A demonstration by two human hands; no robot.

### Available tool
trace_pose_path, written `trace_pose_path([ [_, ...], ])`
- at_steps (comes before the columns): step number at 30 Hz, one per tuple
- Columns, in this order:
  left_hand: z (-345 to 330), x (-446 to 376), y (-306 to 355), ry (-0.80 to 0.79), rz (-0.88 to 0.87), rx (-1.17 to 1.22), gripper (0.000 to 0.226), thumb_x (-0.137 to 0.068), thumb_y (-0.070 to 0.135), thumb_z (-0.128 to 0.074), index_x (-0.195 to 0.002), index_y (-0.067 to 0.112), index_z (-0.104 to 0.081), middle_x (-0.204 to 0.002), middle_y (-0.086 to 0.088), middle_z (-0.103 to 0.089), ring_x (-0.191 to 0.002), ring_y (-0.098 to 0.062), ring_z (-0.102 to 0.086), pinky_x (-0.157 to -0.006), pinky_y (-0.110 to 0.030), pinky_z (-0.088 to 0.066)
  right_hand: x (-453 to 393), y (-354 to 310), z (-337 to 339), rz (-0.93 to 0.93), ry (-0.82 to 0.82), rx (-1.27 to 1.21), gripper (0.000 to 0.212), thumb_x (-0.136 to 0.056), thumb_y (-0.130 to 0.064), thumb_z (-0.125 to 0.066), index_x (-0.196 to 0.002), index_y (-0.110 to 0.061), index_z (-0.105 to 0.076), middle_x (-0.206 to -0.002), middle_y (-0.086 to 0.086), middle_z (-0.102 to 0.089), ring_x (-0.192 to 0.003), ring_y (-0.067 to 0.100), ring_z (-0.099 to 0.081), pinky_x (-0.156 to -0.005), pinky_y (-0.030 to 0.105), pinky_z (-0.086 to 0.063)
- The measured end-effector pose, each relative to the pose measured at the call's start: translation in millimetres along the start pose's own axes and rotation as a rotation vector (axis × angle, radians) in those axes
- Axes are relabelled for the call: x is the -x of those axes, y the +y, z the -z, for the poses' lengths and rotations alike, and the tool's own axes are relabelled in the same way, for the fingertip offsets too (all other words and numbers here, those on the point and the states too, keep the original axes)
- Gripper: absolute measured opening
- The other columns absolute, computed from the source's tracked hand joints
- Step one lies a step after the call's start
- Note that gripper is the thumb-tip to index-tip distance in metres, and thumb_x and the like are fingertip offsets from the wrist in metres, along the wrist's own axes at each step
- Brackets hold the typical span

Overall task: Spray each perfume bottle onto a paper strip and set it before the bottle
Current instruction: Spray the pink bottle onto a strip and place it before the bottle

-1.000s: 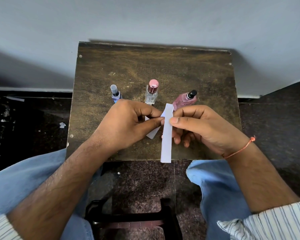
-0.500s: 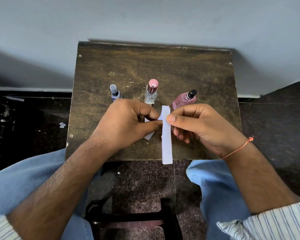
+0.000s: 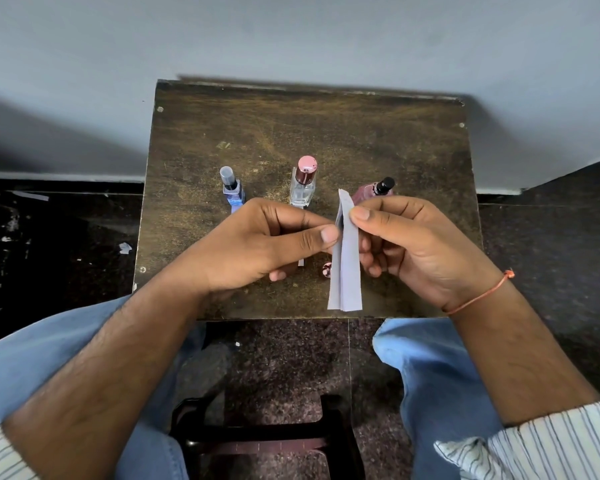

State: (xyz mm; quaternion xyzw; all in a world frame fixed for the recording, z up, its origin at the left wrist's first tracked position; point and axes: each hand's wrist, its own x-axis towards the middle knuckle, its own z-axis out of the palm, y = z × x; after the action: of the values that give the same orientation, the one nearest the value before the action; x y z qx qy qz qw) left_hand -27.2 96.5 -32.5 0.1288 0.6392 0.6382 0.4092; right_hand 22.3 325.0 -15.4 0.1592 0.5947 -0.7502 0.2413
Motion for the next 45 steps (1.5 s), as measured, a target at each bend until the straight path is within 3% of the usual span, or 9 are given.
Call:
trace_pose_path([
  [2,-1.6,0.3,1.0,0.003,0.024,0.052,0.020,-0.089,0.032,-0.071,-0.099,0.022,-0.086,-0.070,0.011,-0.074,-0.046,-0.002,-0.042,-0.046,-0.016,-0.035,0.2,0.0,0.5,0.000,-0.014,0.001,0.014,-0.076,-0.036,-0.079,-0.078,-0.022,-0.081,-0.067,-0.001,-0.065,-0.057,0.012,-0.059,-0.053,0.025,-0.044],
  [4,-2.7,-0.3,1.4,0.021,0.044,0.066,0.023,-0.088,0.030,-0.071,-0.102,0.016,-0.083,-0.070,0.014,-0.075,-0.045,0.000,-0.045,-0.045,-0.014,-0.034,-0.4,0.6,1.3,0.002,-0.024,0.008,0.013,-0.077,-0.036,-0.078,-0.077,-0.023,-0.081,-0.067,-0.001,-0.065,-0.057,0.012,-0.060,-0.053,0.025,-0.044],
  [9,-2.9,-1.1,2.3,0.063,0.076,0.070,0.025,-0.085,0.028,-0.077,-0.103,0.013,-0.086,-0.090,-0.002,-0.084,-0.049,0.000,-0.051,-0.044,-0.016,-0.033,-1.7,2.9,2.3,0.016,-0.054,0.043,0.009,-0.083,-0.032,-0.076,-0.081,-0.024,-0.080,-0.071,0.001,-0.067,-0.061,0.013,-0.061,-0.053,0.025,-0.045],
  [17,-0.3,-0.9,2.5,0.146,0.117,0.054,0.020,-0.081,0.031,-0.082,-0.097,0.020,-0.089,-0.090,-0.001,-0.085,-0.053,0.002,-0.051,-0.046,-0.014,-0.037,-3.5,7.8,-0.8,0.142,-0.046,0.165,0.013,-0.086,-0.026,-0.085,-0.097,-0.028,-0.079,-0.085,0.004,-0.076,-0.068,0.017,-0.067,-0.052,0.031,-0.050],
  [22,0.3,-2.0,3.2,0.152,0.119,0.064,0.016,-0.079,0.032,-0.083,-0.093,0.025,-0.089,-0.083,0.003,-0.084,-0.050,-0.002,-0.045,-0.045,-0.014,-0.038,-5.3,10.8,1.8,0.159,-0.058,0.331,0.034,-0.083,-0.026,-0.091,-0.112,-0.028,-0.073,-0.091,0.009,-0.075,-0.076,0.026,-0.067,-0.053,0.032,-0.053],
  [25,0.5,-1.9,3.2,0.157,0.114,0.058,0.015,-0.081,0.030,-0.083,-0.094,0.025,-0.090,-0.084,0.001,-0.084,-0.047,-0.002,-0.044,-0.045,-0.014,-0.038,-6.1,12.7,0.3,0.159,-0.103,0.402,0.048,-0.079,-0.020,-0.094,-0.119,-0.022,-0.068,-0.096,0.018,-0.075,-0.078,0.022,-0.067,-0.065,0.033,-0.058],
  [31,-0.4,-2.6,3.3,0.184,0.097,0.067,0.015,-0.079,0.028,-0.083,-0.093,0.024,-0.089,-0.084,0.000,-0.084,-0.045,-0.003,-0.043,-0.045,-0.014,-0.037,-3.8,12.6,-3.4,0.133,-0.117,0.511,0.056,-0.078,-0.014,-0.097,-0.123,-0.022,-0.065,-0.090,-0.005,-0.076,-0.078,0.017,-0.069,-0.083,0.060,-0.059],
  [38,1.0,-3.4,1.2,0.206,0.093,0.042,0.022,-0.077,0.032,-0.085,-0.096,0.023,-0.089,-0.092,-0.007,-0.086,-0.046,-0.005,-0.043,-0.045,-0.016,-0.038,-2.1,9.5,-2.4,0.146,-0.107,0.554,0.055,-0.084,-0.004,-0.091,-0.128,-0.023,-0.065,-0.096,0.014,-0.079,-0.076,0.016,-0.067,-0.082,0.055,-0.059],
  [45,4.5,-3.5,-1.7,0.203,0.099,0.004,0.024,-0.082,0.027,-0.085,-0.103,0.015,-0.088,-0.099,-0.019,-0.084,-0.045,-0.008,-0.043,-0.047,-0.016,-0.040,-2.2,11.3,0.2,0.167,-0.088,0.559,0.052,-0.089,0.003,-0.084,-0.131,-0.021,-0.066,-0.101,0.011,-0.081,-0.082,0.013,-0.070,-0.087,0.056,-0.059],
])
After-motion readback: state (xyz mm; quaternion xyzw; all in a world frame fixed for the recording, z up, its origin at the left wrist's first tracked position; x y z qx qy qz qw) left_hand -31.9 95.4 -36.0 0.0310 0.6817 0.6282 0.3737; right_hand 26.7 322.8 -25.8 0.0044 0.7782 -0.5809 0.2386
